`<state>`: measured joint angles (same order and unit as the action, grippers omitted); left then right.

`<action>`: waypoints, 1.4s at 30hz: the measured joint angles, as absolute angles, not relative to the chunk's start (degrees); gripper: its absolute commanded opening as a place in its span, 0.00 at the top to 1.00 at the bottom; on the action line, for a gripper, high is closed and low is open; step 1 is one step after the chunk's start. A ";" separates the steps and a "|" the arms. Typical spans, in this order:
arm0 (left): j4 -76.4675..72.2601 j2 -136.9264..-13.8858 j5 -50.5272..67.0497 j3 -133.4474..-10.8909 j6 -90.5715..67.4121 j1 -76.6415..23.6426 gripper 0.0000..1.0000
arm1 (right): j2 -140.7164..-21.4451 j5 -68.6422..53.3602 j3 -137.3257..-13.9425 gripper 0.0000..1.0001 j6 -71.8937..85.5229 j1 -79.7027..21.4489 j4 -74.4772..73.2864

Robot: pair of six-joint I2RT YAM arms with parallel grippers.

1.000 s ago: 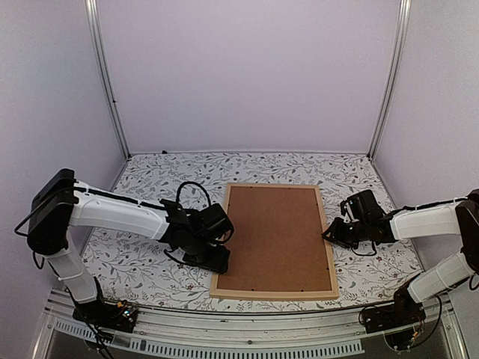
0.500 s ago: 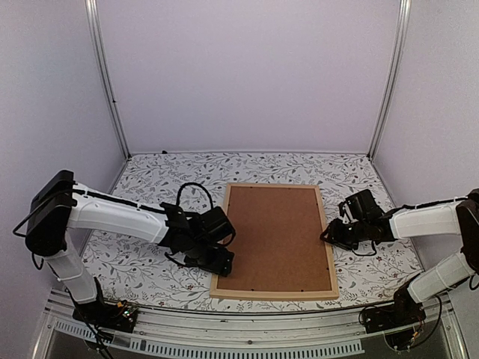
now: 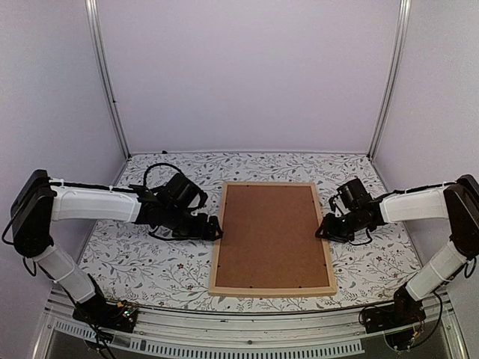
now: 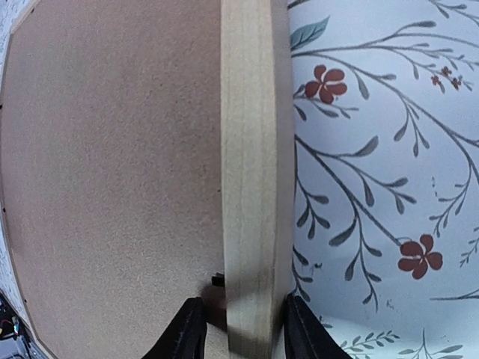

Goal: Put the photo into the frame

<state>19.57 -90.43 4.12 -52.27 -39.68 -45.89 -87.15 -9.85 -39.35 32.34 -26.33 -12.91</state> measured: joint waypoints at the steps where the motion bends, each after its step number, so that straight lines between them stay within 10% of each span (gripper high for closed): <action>1: 18.68 -90.78 4.89 -52.27 -39.22 -44.91 0.09 | -87.94 -10.00 -40.14 0.69 31.62 -26.06 -12.93; 35: 12.64 -96.07 5.78 -52.16 -30.61 -44.05 0.08 | -101.25 -11.25 -57.12 0.79 19.00 -23.68 -18.65; 42: 11.33 -94.28 5.13 -55.72 -24.18 -53.12 0.08 | -105.16 -11.81 -62.48 0.55 16.73 -23.05 -19.33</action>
<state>11.33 -94.28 5.13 -55.72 -24.18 -53.12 -105.16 -11.81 -62.48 16.73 -23.05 -19.33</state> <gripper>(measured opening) 0.923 0.342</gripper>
